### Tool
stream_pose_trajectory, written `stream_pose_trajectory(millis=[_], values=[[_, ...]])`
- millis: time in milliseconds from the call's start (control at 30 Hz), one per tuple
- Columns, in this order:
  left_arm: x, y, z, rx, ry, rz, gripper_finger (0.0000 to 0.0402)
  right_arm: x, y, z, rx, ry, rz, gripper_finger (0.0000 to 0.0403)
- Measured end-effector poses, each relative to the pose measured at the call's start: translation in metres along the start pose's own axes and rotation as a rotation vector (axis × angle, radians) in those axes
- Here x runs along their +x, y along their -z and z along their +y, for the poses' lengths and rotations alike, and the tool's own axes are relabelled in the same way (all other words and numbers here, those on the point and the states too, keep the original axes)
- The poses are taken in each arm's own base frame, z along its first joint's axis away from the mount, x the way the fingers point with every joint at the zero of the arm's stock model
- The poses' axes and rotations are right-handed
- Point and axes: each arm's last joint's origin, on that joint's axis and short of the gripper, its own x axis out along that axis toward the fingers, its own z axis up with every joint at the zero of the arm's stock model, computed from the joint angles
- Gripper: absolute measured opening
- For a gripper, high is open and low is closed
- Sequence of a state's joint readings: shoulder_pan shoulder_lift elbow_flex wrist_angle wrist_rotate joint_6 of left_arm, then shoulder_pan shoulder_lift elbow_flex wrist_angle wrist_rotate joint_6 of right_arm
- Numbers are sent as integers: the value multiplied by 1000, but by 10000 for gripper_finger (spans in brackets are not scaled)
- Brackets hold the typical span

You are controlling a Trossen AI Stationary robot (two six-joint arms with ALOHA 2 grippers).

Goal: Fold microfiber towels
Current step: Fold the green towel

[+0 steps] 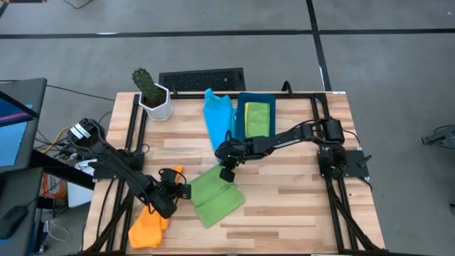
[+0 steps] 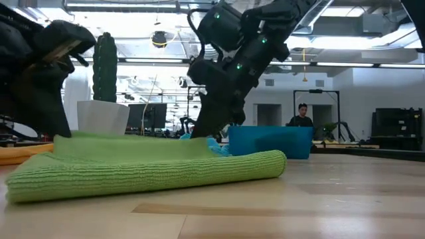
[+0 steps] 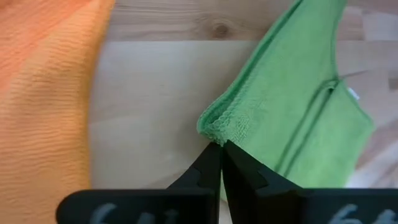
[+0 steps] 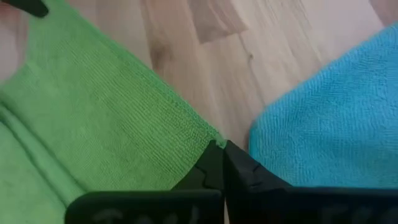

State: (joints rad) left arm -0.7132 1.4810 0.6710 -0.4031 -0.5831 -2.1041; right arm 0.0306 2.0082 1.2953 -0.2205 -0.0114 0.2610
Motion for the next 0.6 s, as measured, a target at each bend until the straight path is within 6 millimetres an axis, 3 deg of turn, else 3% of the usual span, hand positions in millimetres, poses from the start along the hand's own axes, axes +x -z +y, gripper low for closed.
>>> stream_pose_trajectory(millis=[300,600], values=[[-8,4,-17,69,147,87,0,-29,-3,22,-39,-24,-12,18],[-14,11,-33,132,249,167,0,-43,14,65,-95,-72,40,22]])
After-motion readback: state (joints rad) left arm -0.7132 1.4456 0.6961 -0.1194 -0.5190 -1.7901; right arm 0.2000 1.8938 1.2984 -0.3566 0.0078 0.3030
